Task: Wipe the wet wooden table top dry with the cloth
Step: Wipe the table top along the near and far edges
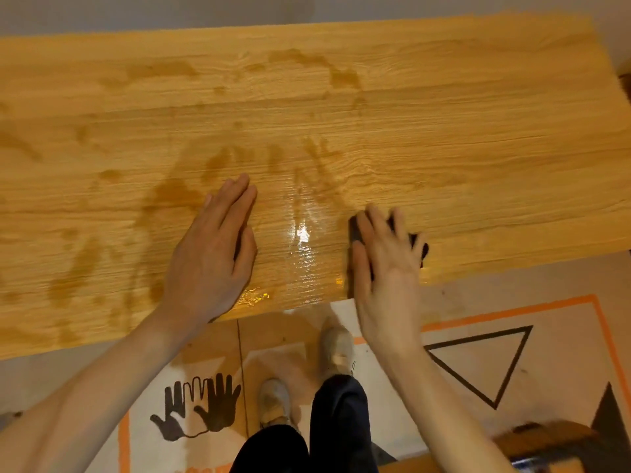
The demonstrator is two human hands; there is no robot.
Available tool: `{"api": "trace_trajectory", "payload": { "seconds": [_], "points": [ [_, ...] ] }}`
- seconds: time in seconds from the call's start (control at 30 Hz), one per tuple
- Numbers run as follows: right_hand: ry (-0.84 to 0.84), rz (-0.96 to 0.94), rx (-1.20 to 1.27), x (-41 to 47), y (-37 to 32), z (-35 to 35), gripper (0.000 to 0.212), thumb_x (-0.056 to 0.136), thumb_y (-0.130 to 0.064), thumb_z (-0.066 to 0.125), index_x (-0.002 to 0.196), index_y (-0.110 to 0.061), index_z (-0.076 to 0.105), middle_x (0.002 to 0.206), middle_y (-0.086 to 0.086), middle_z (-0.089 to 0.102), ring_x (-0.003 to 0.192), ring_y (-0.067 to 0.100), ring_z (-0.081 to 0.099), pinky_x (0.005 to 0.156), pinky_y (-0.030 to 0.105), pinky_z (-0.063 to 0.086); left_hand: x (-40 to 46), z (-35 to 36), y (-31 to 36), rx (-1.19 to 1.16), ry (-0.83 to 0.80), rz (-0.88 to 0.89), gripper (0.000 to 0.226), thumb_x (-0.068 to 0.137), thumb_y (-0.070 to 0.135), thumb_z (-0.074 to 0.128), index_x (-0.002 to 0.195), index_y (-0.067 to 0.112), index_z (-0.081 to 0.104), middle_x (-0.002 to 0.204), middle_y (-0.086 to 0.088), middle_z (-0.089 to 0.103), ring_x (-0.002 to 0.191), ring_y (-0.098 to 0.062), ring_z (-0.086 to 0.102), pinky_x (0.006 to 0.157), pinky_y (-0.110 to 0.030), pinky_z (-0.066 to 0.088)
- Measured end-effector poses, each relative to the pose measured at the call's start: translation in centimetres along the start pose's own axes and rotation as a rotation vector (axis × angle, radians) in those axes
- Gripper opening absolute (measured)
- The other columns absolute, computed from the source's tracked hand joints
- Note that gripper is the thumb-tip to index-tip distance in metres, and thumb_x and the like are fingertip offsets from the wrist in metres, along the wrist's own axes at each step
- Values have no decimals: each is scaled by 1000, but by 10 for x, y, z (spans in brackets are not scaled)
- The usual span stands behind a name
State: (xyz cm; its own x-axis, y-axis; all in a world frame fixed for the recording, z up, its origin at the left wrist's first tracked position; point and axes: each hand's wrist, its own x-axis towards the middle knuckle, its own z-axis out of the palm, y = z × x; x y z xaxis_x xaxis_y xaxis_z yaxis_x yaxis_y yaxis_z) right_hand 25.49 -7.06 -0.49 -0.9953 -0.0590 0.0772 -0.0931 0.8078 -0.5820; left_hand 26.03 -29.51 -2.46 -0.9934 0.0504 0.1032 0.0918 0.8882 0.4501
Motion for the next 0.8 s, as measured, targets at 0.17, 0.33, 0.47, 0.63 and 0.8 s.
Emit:
{"api": "trace_trajectory", "payload": {
  "seconds": [0.17, 0.33, 0.47, 0.63, 0.8],
  "points": [
    [-301, -309, 87, -36, -2, 25, 41, 106, -34, 27, 141, -21, 44, 152, -4, 38, 148, 24, 17, 120, 50, 3, 0, 2, 2, -29, -2, -31, 52, 107, 24, 36, 156, 6, 36, 166, -5, 29, 154, -13, 20, 127, -23, 8],
    [-354, -503, -67, 34, -7, 31, 39, 101, -27, 34, 127, -16, 60, 140, 1, 55, 142, 25, 31, 117, 46, 13, 2, 1, 1, -24, 38, -38, 53, 106, 23, 41, 154, 1, 38, 164, -10, 32, 155, -20, 24, 128, -34, 17],
    [-286, -388, 11, 93, -28, 43, 37, 102, -30, 42, 130, -17, 61, 145, 0, 50, 146, 25, 26, 120, 45, 0, 2, 0, 2, -19, 34, -44, 52, 105, 22, 42, 153, 1, 40, 164, -9, 32, 155, -21, 26, 127, -42, 22],
    [-334, -442, -44, 35, -10, 19, 39, 102, -36, 37, 132, -24, 59, 148, -5, 47, 146, 25, 25, 121, 48, 1, 0, -1, 5, -59, 23, -68, 54, 102, 23, 42, 152, 1, 42, 164, -8, 33, 154, -21, 27, 126, -44, 24],
    [-454, -625, -48, 2, 23, -8, 41, 104, -36, 34, 135, -22, 56, 149, 0, 45, 144, 27, 29, 118, 48, 17, 3, -3, 4, -27, 4, -73, 55, 102, 21, 45, 153, 2, 39, 164, -10, 32, 154, -23, 28, 125, -47, 26]
  ]
}}
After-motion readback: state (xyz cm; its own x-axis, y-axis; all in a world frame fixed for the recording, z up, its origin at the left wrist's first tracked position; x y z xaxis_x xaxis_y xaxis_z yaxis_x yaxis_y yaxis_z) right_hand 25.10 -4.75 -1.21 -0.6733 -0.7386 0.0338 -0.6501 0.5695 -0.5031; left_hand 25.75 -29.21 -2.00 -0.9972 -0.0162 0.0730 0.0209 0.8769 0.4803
